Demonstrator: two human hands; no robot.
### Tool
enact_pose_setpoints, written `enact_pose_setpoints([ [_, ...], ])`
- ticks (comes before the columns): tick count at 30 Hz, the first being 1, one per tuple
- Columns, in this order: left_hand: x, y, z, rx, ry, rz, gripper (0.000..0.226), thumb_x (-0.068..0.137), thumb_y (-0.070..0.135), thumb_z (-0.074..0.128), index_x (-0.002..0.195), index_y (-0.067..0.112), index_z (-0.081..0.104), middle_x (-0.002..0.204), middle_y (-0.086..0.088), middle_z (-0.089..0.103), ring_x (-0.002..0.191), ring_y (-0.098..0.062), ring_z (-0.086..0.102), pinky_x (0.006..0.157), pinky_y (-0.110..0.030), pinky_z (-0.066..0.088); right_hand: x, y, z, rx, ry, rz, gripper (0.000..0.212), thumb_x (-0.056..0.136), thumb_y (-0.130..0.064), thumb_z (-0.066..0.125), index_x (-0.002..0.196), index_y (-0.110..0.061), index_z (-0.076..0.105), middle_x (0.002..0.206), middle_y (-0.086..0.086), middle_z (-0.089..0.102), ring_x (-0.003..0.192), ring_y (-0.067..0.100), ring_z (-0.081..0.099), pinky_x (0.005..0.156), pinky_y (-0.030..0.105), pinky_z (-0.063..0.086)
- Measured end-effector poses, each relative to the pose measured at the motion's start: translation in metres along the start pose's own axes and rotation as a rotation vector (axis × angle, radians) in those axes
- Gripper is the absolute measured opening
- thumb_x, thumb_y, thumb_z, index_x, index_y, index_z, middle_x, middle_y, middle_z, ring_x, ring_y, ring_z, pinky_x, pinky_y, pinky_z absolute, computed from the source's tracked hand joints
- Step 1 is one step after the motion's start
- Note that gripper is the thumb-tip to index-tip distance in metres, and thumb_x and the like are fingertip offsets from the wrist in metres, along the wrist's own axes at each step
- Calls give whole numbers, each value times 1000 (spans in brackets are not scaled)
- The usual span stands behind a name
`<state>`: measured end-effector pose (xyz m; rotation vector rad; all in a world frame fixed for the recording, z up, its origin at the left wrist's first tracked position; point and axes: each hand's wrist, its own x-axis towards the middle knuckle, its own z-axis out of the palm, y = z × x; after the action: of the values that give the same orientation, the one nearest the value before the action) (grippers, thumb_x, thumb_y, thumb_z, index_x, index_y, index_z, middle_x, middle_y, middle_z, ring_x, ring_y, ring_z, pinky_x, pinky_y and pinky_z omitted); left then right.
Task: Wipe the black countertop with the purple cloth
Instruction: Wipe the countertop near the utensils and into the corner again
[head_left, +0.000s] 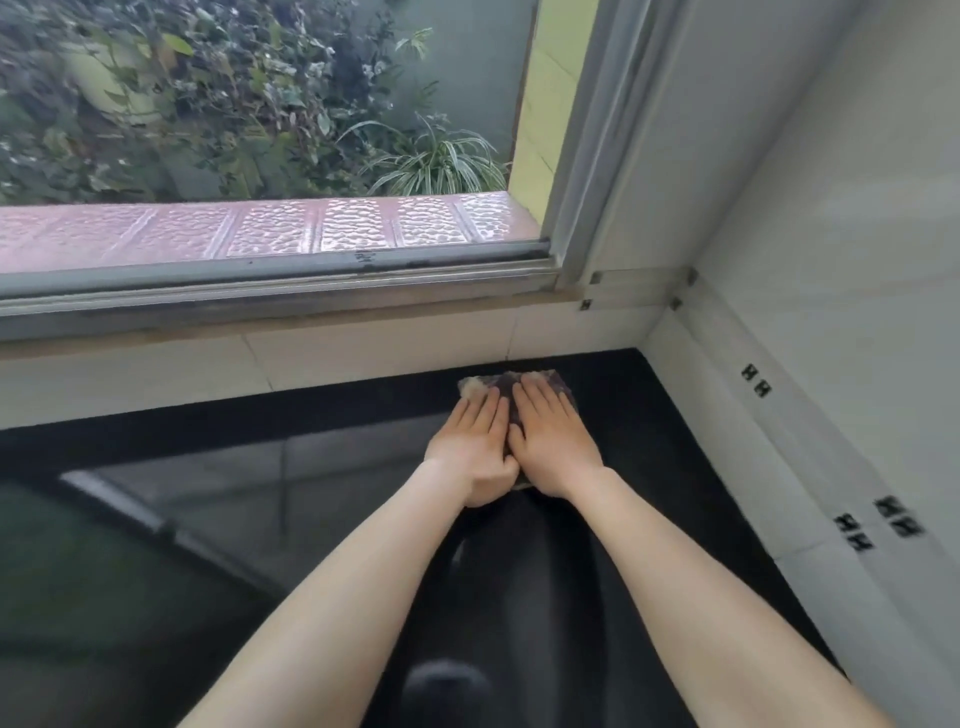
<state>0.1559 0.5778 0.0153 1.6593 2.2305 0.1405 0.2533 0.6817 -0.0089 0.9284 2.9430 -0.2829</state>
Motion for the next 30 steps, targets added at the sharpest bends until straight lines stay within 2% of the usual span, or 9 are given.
enact_pose_setpoints([
  [6,44,53,3,11,-54,83,76,93,45,28,149,5,-5,157,-13,-12,143,-20,-16,115,-33,-12,-3,76,-9,-27,-11,56,59,99,-39,19,150,-14,4,159,4,-3,143,12,-6,117,34,-1],
  [14,89,91,5,108,-63,120,78,93,50,27,149,6,-6,157,-12,-12,143,-22,-14,114,-33,-11,2,130,-23,-69,-40,129,58,101,-33,22,150,-11,1,158,6,-4,144,16,-4,116,32,-2],
  [30,49,84,25,97,-19,163,75,94,50,24,149,10,-6,158,-10,-13,143,-19,-16,115,-38,-12,-35,94,-14,-70,-71,223,57,101,-34,14,149,-13,-5,158,6,-11,143,19,-10,116,38,-5],
])
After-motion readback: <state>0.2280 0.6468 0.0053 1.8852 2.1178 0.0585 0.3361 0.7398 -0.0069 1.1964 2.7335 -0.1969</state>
